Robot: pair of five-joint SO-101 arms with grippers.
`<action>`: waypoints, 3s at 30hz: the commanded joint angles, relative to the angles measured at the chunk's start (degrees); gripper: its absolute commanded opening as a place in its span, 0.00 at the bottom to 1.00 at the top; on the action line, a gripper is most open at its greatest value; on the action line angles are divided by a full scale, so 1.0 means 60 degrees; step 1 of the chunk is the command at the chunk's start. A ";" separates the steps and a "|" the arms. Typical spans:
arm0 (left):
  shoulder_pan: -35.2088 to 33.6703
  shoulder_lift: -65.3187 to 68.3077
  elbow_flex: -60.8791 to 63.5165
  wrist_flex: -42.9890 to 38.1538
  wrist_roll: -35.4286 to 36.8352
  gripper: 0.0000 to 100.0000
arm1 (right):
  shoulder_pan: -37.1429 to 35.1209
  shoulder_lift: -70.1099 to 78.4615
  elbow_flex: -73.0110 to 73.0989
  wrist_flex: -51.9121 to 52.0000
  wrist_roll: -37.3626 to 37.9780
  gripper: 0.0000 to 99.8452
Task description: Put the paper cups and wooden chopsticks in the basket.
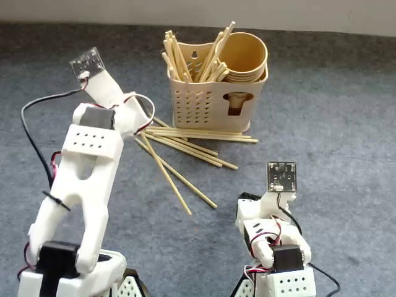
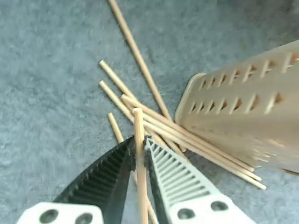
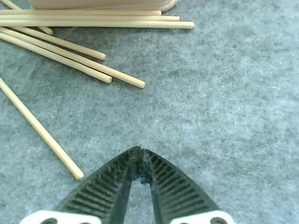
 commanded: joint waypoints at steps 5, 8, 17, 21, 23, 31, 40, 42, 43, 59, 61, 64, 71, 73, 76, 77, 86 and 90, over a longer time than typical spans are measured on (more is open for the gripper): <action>0.0110 -0.2322 -0.0081 -0.2183 -0.0689 0.01 | -0.0037 -0.0110 0.1414 0.0037 -0.0029 0.00; 0.0139 -0.2894 -0.0081 -0.3092 -0.0689 0.01 | -0.0037 -0.0110 0.1414 0.0037 -0.0029 0.00; 0.0154 -0.3275 -0.0081 -0.6344 -0.0689 0.01 | -0.0037 -0.0110 0.1414 0.0037 -0.0029 0.00; 0.0154 -0.3289 -0.0242 -0.7223 -0.0659 0.01 | -0.0037 -0.0110 0.1414 0.0037 -0.0029 0.00; 0.0139 -0.3231 -0.0549 -0.7311 -0.0645 0.01 | -0.0037 -0.0110 0.1414 0.0037 -0.0029 0.00; 0.0154 -0.3201 -0.1692 -0.7326 -0.0689 0.01 | -0.0037 -0.0110 0.1414 0.0037 -0.0029 0.00; 0.0154 -0.2396 -0.2220 -0.7839 -0.1348 0.01 | -0.0037 -0.0110 0.1414 0.0037 -0.0029 0.00; 0.0168 -0.1883 -0.2440 -0.8000 -0.1538 0.01 | -0.0037 -0.0110 0.1414 0.0037 -0.0029 0.00; 0.0168 -0.1634 -0.2601 -0.7971 -0.1538 0.01 | -0.0037 -0.0110 0.1414 0.0037 -0.0029 0.00; 0.2029 -0.0242 -0.3026 -0.6154 -0.4527 0.01 | -0.0037 -0.0110 0.1414 0.0037 -0.0029 0.00; 0.2117 -0.0242 -0.3099 -0.5788 -0.4703 0.01 | -0.0037 -0.0110 0.1414 0.0037 -0.0029 0.00; 0.2132 -0.0300 -0.3099 -0.5348 -0.4718 0.08 | -0.0037 -0.0110 0.1414 0.0037 -0.0029 0.00; 0.2073 -0.0315 -0.3099 -0.4791 -0.4703 0.11 | -0.0037 -0.0110 0.1414 0.0037 -0.0029 0.00; 0.2073 -0.0330 -0.3143 -0.4791 -0.4689 0.09 | -0.0037 -0.0110 0.1414 0.0037 -0.0029 0.00; 0.2073 -0.0330 -0.3582 -0.4762 -0.4337 0.06 | -0.0037 -0.0110 0.1414 0.0037 -0.0029 0.00; 0.2073 -0.0330 -0.3714 -0.4762 -0.4073 0.05 | -0.0037 -0.0110 0.1414 0.0037 -0.0029 0.00; 0.2088 -0.0110 -0.3582 -0.4791 -0.3678 0.01 | -0.0037 -0.0110 0.1414 0.0037 -0.0029 0.00; 0.2088 0.0168 -0.3509 -0.4762 -0.3121 0.01 | -0.0037 -0.0110 0.1414 0.0037 -0.0029 0.00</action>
